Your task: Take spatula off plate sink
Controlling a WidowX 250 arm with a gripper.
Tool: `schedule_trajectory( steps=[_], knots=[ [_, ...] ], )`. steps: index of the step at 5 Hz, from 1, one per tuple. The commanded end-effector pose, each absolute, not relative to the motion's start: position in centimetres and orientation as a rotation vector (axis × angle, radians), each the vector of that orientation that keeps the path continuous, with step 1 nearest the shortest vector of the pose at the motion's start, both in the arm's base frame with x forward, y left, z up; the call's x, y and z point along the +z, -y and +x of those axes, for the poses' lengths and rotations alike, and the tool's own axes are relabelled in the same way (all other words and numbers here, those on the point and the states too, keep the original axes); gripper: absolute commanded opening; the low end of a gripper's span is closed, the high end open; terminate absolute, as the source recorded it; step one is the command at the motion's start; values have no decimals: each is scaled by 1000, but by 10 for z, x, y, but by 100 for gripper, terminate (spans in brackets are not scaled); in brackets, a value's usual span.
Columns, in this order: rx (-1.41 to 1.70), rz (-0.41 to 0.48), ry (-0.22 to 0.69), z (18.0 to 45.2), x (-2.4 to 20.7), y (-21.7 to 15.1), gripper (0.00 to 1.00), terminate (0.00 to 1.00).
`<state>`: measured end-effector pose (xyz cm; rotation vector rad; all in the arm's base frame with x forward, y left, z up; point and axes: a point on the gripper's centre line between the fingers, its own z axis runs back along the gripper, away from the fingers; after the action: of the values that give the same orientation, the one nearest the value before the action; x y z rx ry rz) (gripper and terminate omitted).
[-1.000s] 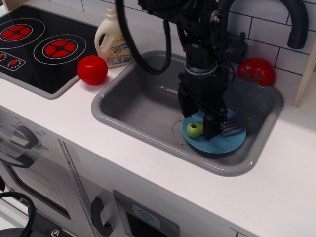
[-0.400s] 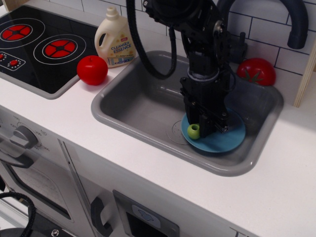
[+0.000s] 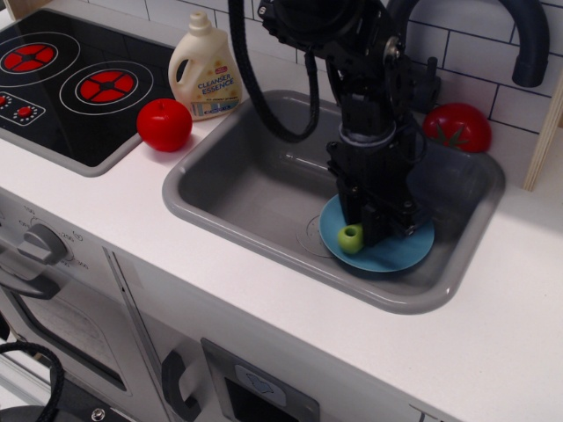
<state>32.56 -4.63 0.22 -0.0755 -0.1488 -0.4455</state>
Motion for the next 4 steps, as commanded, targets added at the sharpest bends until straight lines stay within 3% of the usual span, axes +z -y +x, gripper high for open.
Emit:
schedule_trajectory(
  steps=[1,3,4],
  knots=[
    [-340,-124,338,346,75,28,0,0],
    [-128,-52,343,332,77,-11,0,0],
    [-2,-49,329,325,67,-30,0,0]
  ],
)
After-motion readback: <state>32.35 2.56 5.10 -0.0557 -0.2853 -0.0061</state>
